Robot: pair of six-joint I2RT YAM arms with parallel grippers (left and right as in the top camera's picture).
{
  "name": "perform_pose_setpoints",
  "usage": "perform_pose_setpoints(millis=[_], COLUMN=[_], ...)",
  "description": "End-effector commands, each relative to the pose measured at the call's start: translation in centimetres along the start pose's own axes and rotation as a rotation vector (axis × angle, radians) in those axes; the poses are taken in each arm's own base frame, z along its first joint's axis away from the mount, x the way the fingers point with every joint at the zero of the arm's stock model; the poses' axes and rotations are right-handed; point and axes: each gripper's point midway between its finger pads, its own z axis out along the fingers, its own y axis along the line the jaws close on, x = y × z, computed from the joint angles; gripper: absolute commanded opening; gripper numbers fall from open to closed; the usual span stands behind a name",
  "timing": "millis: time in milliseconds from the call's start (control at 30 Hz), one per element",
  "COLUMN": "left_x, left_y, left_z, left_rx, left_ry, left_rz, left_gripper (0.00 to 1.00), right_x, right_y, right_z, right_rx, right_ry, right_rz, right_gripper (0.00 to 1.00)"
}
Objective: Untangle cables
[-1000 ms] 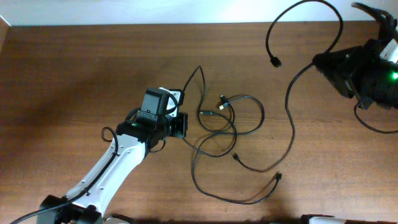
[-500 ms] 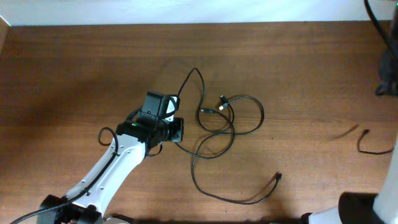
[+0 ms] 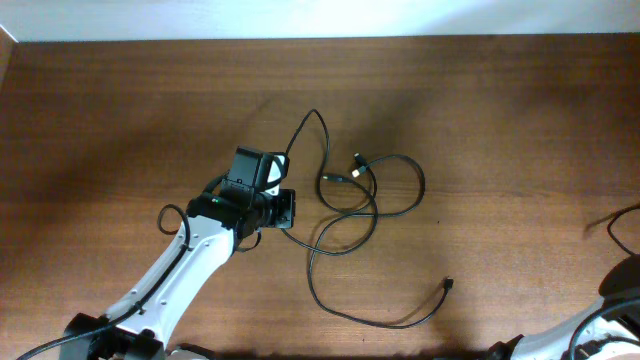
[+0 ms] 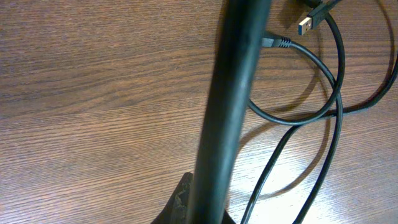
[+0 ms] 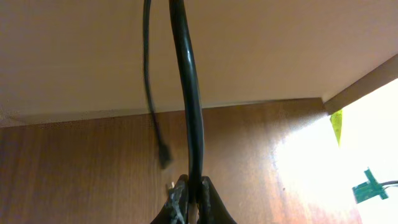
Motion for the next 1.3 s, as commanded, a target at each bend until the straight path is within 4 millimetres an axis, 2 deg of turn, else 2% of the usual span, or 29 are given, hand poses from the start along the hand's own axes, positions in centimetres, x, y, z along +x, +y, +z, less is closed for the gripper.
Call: perform_pose_setpoints(millis=[0, 100, 133, 167, 200, 267, 333, 433, 500, 567, 633, 700, 800, 833, 900, 1000, 1033, 1100, 1167, 1200, 1267], left_x=[0.0, 0.0, 0.0, 0.0, 0.0, 0.0, 0.0, 0.0, 0.0, 0.0, 0.1, 0.3, 0.6, 0.3, -0.6, -3.3, -4.3, -5.3, -5.7, -5.8, -5.6], left_y=[-0.1, -0.1, 0.0, -0.1, -0.1, 0.0, 0.0, -0.1, -0.1, -0.2, -0.5, -1.0, -3.6, -5.0, -5.7, -7.3, -7.9, -8.7, -9.4, -9.7, -9.9], left_z=[0.1, 0.1, 0.1, 0.1, 0.1, 0.1, 0.1, 0.1, 0.1, 0.1, 0.1, 0.1, -0.4, -1.2, -2.6, -7.8, -10.3, -13.7, -16.0, -17.6, -19.4], left_rx=[0.000, 0.000, 0.000, 0.000, 0.000, 0.000, 0.000, 0.000, 0.000, 0.009, 0.029, 0.057, 0.202, 0.282, 0.300, 0.325, 0.332, 0.348, 0.376, 0.394, 0.406], left_ry=[0.001, 0.001, 0.001, 0.002, 0.002, 0.002, 0.002, 0.002, 0.002, 0.005, 0.010, 0.018, 0.049, 0.045, 0.009, -0.109, -0.172, -0.269, -0.324, -0.360, -0.407], left_rz=[-0.005, -0.005, -0.005, -0.005, -0.005, -0.005, -0.005, -0.005, -0.005, -0.005, -0.005, -0.005, -0.001, 0.034, 0.049, 0.129, 0.155, 0.184, 0.180, 0.155, 0.154], left_gripper=[0.00, 0.00, 0.00, 0.00, 0.00, 0.00, 0.00, 0.00, 0.00, 0.00, 0.00, 0.00, 0.00, 0.00, 0.00, 0.00, 0.00, 0.00, 0.00, 0.00, 0.00], right_x=[-0.2, 1.7, 2.2, 2.7, 3.1, 3.3, 3.5, 4.0, 4.9, 6.4, 7.9, 10.1, 12.9, 14.7, 16.9, 21.0, 22.6, 25.8, 29.1, 31.5, 34.9], right_y=[0.1, 0.8, 0.9, 1.4, 1.8, 1.6, 1.4, 1.1, 1.9, 3.4, 4.7, 5.4, 6.7, 7.8, 8.8, 10.0, 10.3, 10.5, 10.2, 9.7, 8.5], right_z=[-0.3, -0.2, -0.2, -0.2, -0.2, -0.2, -0.2, -0.3, -0.6, -1.5, -2.6, -4.2, -6.9, -9.1, -11.6, -15.5, -17.0, -20.2, -23.5, -26.2, -29.8], right_rx=[-0.038, -0.079, -0.091, -0.116, -0.140, -0.133, -0.124, -0.120, -0.181, -0.306, -0.430, -0.555, -0.722, -0.836, -0.927, -1.017, -1.049, -1.109, -1.189, -1.258, -1.339], right_ry=[0.022, 0.116, 0.139, 0.161, 0.180, 0.187, 0.197, 0.217, 0.262, 0.328, 0.391, 0.472, 0.538, 0.571, 0.591, 0.602, 0.606, 0.619, 0.608, 0.600, 0.591], right_rz=[0.020, -0.003, -0.032, -0.083, -0.116, -0.121, -0.127, -0.136, -0.218, -0.339, -0.431, -0.545, -0.700, -0.780, -0.880, -1.057, -1.120, -1.232, -1.386, -1.498, -1.631], right_gripper=[0.04, 0.04, 0.10, 0.24, 0.54, 0.58, 0.69, 0.71, 0.72, 0.98, 0.99, 0.99, 0.99, 0.99, 0.99, 0.99, 0.99, 0.99, 0.99, 0.99, 0.99])
